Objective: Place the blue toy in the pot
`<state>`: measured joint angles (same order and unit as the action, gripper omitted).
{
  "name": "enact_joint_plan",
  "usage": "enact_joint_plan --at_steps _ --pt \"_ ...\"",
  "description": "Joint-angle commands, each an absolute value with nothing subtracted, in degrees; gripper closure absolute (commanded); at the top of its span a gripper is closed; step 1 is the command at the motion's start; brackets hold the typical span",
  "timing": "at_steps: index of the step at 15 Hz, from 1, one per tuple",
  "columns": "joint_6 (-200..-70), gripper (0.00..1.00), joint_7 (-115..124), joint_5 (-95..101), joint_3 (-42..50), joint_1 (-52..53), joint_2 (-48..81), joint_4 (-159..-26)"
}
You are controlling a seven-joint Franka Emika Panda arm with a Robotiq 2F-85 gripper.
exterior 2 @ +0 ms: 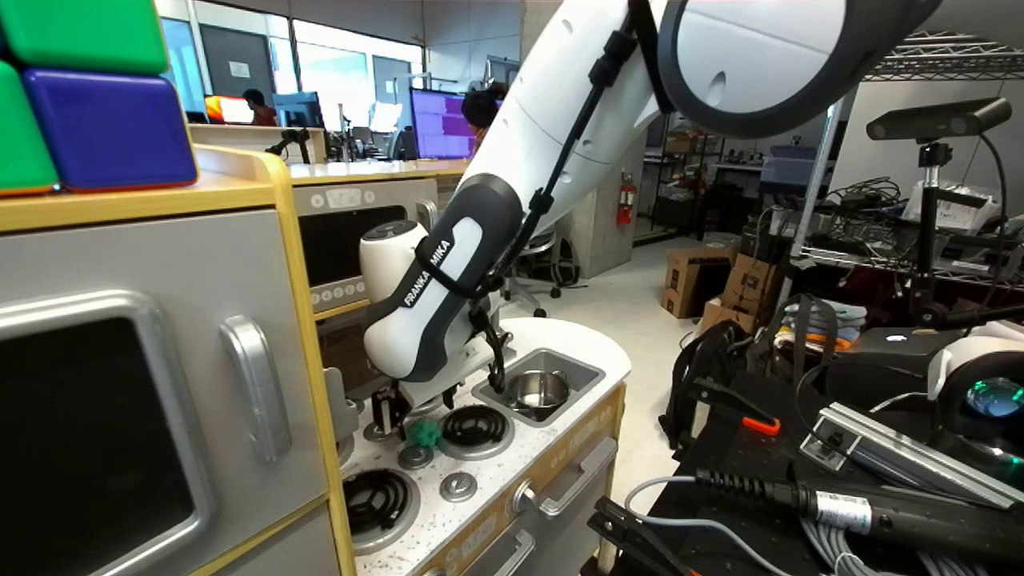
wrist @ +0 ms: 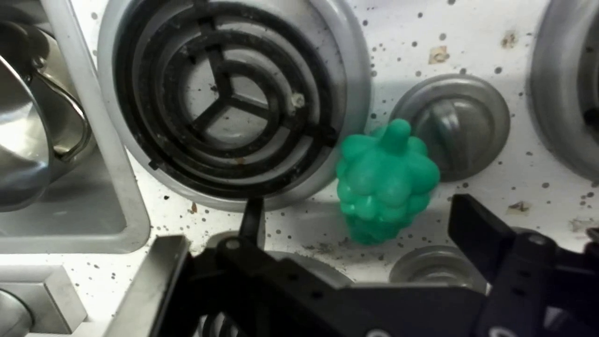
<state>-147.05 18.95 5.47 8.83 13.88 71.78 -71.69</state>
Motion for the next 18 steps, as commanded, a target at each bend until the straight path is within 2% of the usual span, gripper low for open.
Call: enact_joint_plan --at_steps 1,2,9,12,14,18 --pt "-145.13 0.25 17.76 5.21 7.69 13.31 71.49 -71.72" --pt "-144.95 0.26 17.7 5.2 7.58 13.28 71.5 -71.71" --pt "-143.72 0.79 17.65 4.71 7.19 12.48 71.52 -70.62" --pt "-145.23 0.81 17.9 4.63 7.51 12.22 69.81 -73.1" --pt "-149.69 0.81 18.6 5.38 9.07 12.69 64.86 -80.78" --pt "-150.55 0.81 19.12 4.84 10.57 11.66 57.65 -91.3"
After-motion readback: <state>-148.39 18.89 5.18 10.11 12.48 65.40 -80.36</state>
